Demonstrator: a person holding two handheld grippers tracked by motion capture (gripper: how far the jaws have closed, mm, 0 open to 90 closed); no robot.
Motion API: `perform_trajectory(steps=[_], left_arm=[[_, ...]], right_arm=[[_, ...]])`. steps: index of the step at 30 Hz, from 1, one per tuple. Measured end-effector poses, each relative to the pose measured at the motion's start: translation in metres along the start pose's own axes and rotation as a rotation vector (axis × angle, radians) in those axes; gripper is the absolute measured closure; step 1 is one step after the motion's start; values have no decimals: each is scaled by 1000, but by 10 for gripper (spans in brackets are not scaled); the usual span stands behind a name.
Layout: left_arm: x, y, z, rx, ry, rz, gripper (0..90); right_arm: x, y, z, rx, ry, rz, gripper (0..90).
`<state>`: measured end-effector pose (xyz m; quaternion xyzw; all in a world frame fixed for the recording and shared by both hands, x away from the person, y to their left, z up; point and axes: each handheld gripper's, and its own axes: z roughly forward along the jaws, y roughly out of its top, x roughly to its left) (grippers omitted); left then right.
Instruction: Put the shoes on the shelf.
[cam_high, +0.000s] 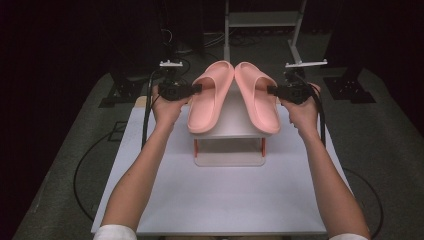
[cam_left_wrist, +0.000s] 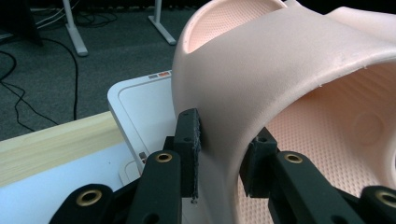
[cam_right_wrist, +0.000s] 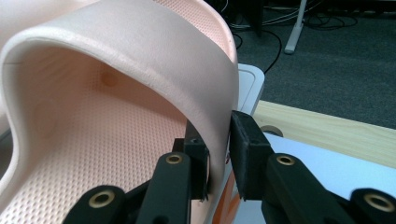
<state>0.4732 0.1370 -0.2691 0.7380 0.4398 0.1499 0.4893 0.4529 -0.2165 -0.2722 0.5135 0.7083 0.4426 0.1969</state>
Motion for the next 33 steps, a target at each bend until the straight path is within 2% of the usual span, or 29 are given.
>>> perform_trajectory(steps=[10,33], left_arm=[[-2,-1,1,-5,8,-7,696],[-5,-4,4,-5,21,-16,658]], right_arm=[[3,0,3,-4,-2,21,748],[10,-1,12,-4,-11,34,709]])
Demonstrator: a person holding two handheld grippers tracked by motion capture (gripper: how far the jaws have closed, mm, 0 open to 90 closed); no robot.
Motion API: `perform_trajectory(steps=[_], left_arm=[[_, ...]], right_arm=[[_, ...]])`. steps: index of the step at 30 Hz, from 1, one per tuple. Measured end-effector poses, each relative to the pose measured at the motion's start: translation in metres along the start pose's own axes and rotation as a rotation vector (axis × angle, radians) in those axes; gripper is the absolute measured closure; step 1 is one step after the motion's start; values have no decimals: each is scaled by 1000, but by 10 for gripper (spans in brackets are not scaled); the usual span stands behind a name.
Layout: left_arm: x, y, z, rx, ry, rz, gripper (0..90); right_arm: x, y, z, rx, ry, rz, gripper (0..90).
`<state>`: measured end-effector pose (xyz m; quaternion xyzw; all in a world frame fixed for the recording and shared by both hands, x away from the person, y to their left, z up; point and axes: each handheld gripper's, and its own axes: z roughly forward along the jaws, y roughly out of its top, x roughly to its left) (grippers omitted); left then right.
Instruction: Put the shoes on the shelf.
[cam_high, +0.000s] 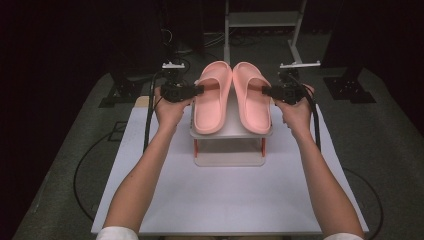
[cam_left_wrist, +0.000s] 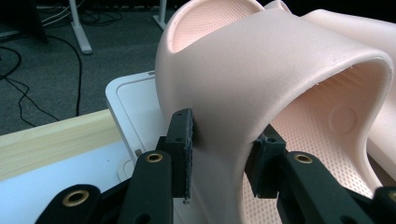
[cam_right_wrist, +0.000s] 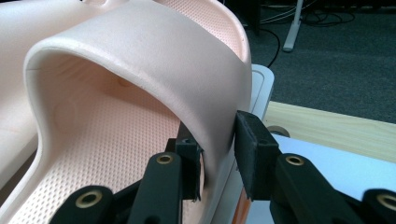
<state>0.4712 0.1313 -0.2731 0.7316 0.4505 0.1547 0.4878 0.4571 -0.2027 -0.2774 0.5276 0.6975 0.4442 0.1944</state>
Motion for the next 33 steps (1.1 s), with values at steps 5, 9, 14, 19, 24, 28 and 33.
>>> perform_trajectory(steps=[5,9,14,19,24,28,33], left_arm=[[-1,0,1,-9,-2,-7,647],[0,-1,1,-3,9,-7,640],[3,-2,4,-3,14,-16,636],[1,-3,6,8,11,-9,629],[1,-4,9,13,10,-10,620],[2,-4,11,19,7,-17,617],[2,-5,14,19,7,-21,608]], right_arm=[[3,0,2,8,1,-1,700],[3,1,6,14,-1,-2,694],[5,1,10,20,-3,-2,685],[6,0,11,17,-9,13,673],[8,0,11,16,-18,7,666],[8,0,13,19,-17,11,661],[8,0,15,23,-25,5,656]])
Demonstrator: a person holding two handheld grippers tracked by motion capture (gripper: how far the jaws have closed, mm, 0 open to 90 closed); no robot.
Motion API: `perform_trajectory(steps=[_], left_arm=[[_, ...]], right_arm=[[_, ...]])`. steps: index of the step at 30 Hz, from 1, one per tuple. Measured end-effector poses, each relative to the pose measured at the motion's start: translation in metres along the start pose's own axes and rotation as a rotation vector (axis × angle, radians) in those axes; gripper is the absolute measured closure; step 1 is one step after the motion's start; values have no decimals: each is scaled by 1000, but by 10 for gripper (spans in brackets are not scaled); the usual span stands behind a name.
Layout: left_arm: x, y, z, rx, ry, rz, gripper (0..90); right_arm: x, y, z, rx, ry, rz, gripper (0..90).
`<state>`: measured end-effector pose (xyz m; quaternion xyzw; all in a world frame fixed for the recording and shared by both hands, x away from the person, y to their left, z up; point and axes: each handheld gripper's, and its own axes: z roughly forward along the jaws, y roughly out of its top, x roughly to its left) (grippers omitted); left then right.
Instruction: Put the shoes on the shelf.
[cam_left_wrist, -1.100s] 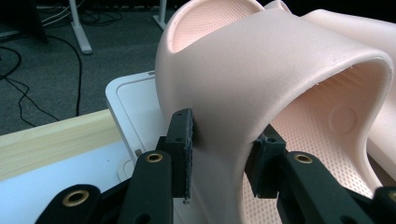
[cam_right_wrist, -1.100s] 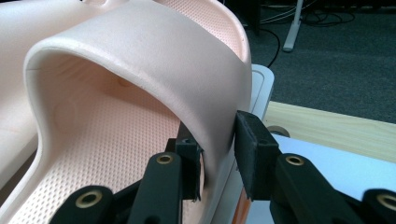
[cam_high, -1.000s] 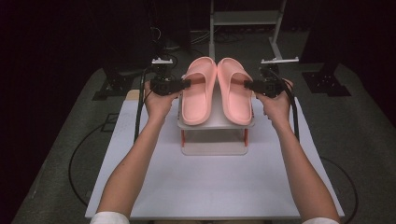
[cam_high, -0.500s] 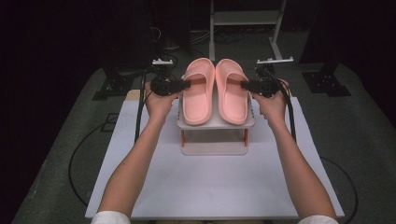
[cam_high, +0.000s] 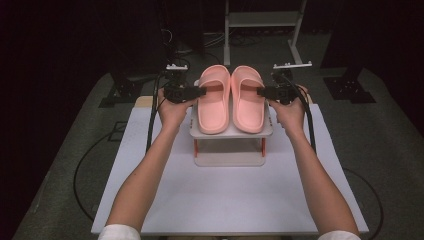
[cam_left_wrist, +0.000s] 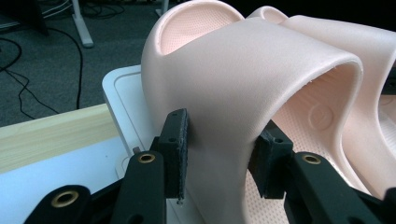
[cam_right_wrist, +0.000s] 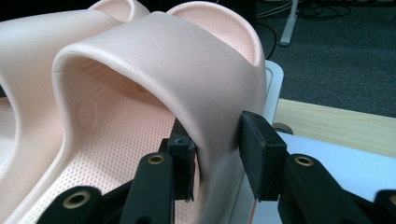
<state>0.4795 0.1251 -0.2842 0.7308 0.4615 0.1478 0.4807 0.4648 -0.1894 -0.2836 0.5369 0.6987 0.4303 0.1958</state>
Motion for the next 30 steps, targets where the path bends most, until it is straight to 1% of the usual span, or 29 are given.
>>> perform_trajectory(steps=[1,4,7,9,12,20,21,24,25,27,29,30], left_arm=[[-1,0,1,-1,-3,-9,605],[-1,0,2,0,-4,-8,598],[-2,-1,3,-7,-9,-20,588],[-3,-1,3,-13,-10,-19,583],[-1,-1,3,-11,-16,-25,578],[-2,-3,5,-7,-22,-24,561],[-2,-3,5,-12,-34,-26,561],[-3,-3,3,-26,-46,-29,548],[-3,-4,1,-32,-53,-31,544],[-2,-5,0,-29,-56,-35,531],[-2,-6,0,-35,-59,-39,530],[-2,-6,-1,-32,-58,-36,527]], right_arm=[[0,0,1,4,-1,-3,654],[1,0,1,2,-6,-11,653],[1,-1,2,6,-9,-19,653],[1,-1,2,7,-14,-24,653],[2,-1,3,6,-14,-29,651],[4,-1,4,3,-17,-45,640],[4,-1,4,1,-17,-44,639],[4,-2,3,1,-10,-39,626],[3,-3,2,0,4,-27,615],[1,-5,0,-6,20,-16,586],[1,-5,-1,-9,21,-15,581],[0,-6,-3,-16,30,-14,560]])
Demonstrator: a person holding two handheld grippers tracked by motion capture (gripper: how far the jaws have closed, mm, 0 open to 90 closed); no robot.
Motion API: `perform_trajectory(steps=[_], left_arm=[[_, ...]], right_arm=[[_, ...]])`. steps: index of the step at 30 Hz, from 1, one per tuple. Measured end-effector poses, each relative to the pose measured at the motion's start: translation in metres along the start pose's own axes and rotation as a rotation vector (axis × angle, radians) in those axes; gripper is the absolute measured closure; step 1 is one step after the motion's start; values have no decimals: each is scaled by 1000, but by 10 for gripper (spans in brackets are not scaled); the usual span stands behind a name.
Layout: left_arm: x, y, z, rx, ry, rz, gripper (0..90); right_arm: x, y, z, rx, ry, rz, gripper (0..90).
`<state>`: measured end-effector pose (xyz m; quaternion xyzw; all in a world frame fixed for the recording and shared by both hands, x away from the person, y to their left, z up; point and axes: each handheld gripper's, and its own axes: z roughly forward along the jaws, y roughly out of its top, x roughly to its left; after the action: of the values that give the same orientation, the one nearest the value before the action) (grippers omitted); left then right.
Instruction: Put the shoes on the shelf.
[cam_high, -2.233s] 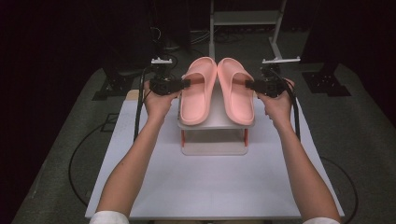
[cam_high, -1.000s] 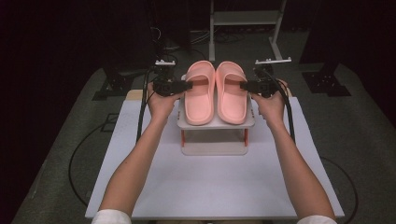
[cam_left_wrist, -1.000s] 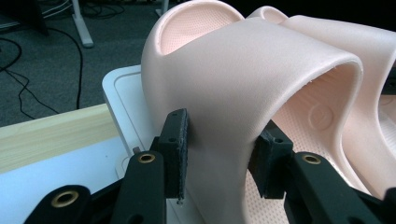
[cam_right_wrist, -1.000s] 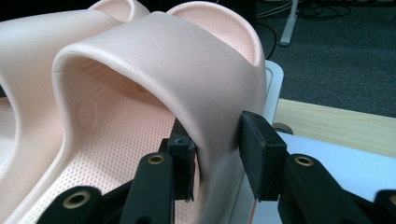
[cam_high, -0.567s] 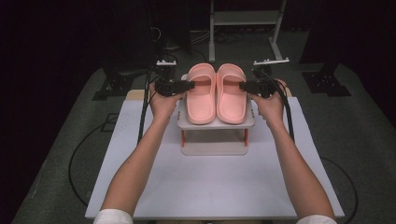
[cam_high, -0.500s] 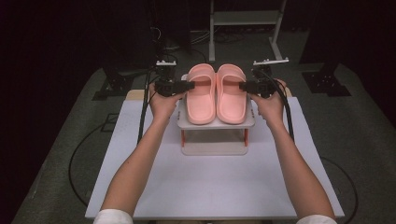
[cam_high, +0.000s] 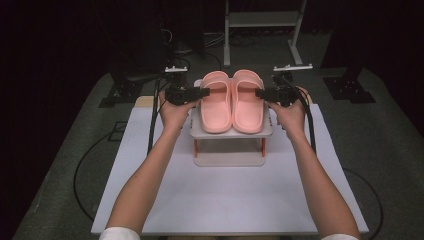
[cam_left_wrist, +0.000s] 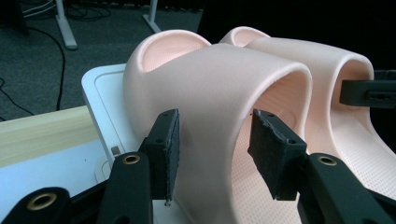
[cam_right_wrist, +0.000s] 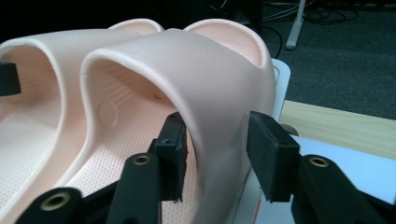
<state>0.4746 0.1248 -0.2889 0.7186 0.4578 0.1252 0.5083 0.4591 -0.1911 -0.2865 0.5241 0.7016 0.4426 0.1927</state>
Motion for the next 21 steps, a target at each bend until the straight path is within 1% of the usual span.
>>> perform_trajectory(steps=[2,4,5,8,10,16,17,18,21], left_arm=[[0,-2,-1,1,-5,-2,525],[0,-2,-2,5,-3,7,520],[-1,-3,-3,3,-5,2,516],[-1,-2,-7,-10,-9,13,508],[-1,-2,-10,-16,-15,13,505],[1,-5,-16,-15,-33,4,499],[2,-6,-16,-16,-35,4,497],[2,-7,-18,-17,-45,2,496],[2,-8,-19,-18,-51,2,493]], right_arm=[[0,0,-1,0,5,1,557],[0,-1,-4,-2,16,1,549],[0,-1,-5,-6,18,-2,545],[-1,-2,-7,-12,32,1,533],[-3,-4,-10,-20,60,3,520],[-5,-6,-13,-19,83,3,505],[-7,-7,-14,-23,104,5,496],[-8,-8,-15,-21,112,7,491],[-9,-8,-15,-22,125,3,483]])
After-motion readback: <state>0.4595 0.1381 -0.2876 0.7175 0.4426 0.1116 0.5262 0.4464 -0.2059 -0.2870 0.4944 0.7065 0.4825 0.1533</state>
